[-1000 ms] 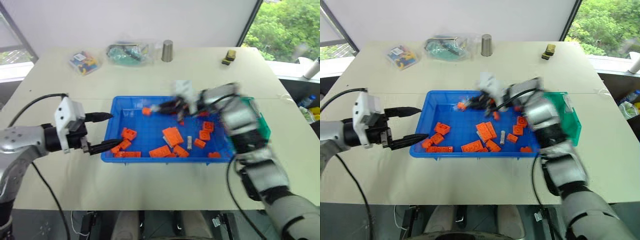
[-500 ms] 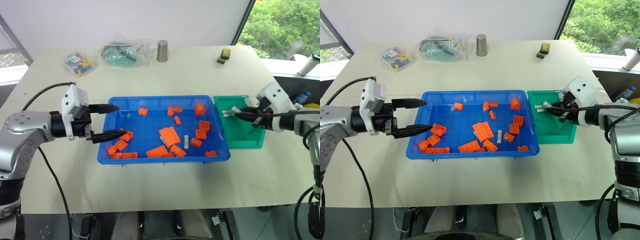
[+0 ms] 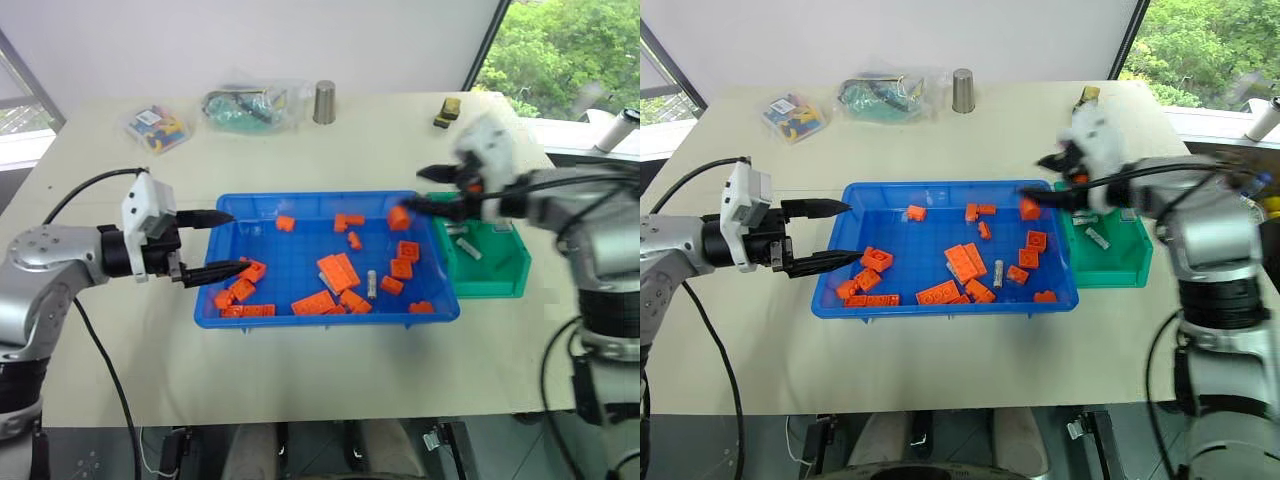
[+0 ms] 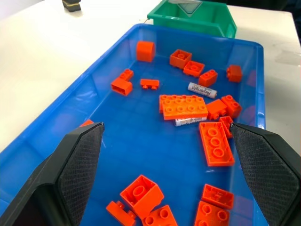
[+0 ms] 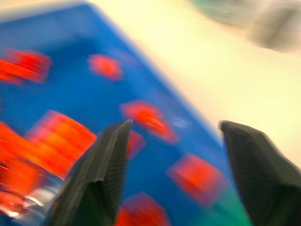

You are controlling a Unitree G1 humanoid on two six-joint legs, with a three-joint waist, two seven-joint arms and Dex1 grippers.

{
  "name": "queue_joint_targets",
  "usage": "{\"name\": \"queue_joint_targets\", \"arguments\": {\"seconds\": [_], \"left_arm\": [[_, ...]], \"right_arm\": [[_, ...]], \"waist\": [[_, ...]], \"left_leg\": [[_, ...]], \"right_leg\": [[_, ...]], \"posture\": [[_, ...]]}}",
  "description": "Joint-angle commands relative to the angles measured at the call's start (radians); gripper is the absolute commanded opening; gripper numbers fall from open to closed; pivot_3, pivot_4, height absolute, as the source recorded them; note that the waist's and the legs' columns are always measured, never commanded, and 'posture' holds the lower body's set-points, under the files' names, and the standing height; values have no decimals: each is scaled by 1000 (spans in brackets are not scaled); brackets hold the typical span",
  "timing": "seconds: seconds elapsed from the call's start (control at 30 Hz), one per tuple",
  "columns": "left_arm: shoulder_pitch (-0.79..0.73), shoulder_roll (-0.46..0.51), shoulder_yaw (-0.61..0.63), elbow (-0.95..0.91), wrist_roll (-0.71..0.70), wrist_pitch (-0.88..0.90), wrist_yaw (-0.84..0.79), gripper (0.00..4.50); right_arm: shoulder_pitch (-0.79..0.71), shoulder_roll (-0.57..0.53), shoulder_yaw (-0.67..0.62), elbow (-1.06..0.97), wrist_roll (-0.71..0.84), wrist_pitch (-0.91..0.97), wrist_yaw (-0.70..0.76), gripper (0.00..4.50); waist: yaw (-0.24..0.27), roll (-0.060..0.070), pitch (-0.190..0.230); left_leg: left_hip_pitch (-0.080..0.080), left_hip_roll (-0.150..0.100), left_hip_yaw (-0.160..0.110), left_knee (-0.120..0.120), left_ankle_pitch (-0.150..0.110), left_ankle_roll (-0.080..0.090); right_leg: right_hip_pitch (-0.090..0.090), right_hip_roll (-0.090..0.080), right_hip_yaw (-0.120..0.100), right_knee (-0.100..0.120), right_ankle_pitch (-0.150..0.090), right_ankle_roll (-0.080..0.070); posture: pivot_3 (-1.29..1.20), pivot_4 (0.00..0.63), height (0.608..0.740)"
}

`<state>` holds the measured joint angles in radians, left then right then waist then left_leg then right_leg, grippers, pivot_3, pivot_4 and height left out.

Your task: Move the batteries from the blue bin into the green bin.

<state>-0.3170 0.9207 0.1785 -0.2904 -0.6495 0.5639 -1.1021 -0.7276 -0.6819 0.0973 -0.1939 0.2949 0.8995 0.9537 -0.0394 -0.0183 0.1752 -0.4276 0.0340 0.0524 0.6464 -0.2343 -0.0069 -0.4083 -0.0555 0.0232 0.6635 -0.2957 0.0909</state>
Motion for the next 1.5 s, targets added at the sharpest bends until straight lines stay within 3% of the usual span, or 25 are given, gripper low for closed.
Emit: {"name": "queue_joint_targets", "arguments": {"seconds": [0.03,0.23,0.73,0.87,1.03,1.27,1.5], "left_arm": [[21,6,45,-41,-15,1,14,4500],[55,4,67,-72,-26,17,44,4500],[55,15,69,-74,-32,31,48,4500],[47,12,62,-70,-27,29,47,4500],[34,6,48,-62,-20,24,45,4500],[17,-4,35,-44,-8,10,41,4500],[4,-23,19,-31,8,-2,41,4500]], "right_arm": [[15,36,81,-46,-51,43,-100,4479],[94,181,108,-141,-20,262,-269,4479],[164,201,150,-143,-8,292,-362,4479],[173,200,148,-152,-7,283,-368,3267],[175,194,140,-169,5,285,-369,1014],[106,197,122,-126,10,254,-367,1014],[-109,374,261,107,-45,76,-346,1014]], "waist": [[10,0,0],[28,-2,0],[23,-2,0],[23,-2,0],[23,-4,-1],[23,-4,-1],[17,-4,-1]], "left_leg": [[0,-1,0,0,0,0],[-1,-2,1,2,0,0],[0,-2,0,1,0,0],[0,-2,1,1,0,0],[0,-1,0,1,0,0],[0,-1,0,1,0,0],[0,-1,0,1,0,0]], "right_leg": [[0,-1,0,0,0,0],[1,-3,0,0,0,0],[0,-1,-1,0,0,0],[0,-1,-1,0,0,0],[1,-1,-1,0,0,0],[1,-1,-1,0,0,0],[-1,1,-1,1,0,0]], "posture": [[0,150,739],[0,150,739],[0,150,739],[0,150,739],[0,150,739],[0,150,739],[0,150,739]]}}
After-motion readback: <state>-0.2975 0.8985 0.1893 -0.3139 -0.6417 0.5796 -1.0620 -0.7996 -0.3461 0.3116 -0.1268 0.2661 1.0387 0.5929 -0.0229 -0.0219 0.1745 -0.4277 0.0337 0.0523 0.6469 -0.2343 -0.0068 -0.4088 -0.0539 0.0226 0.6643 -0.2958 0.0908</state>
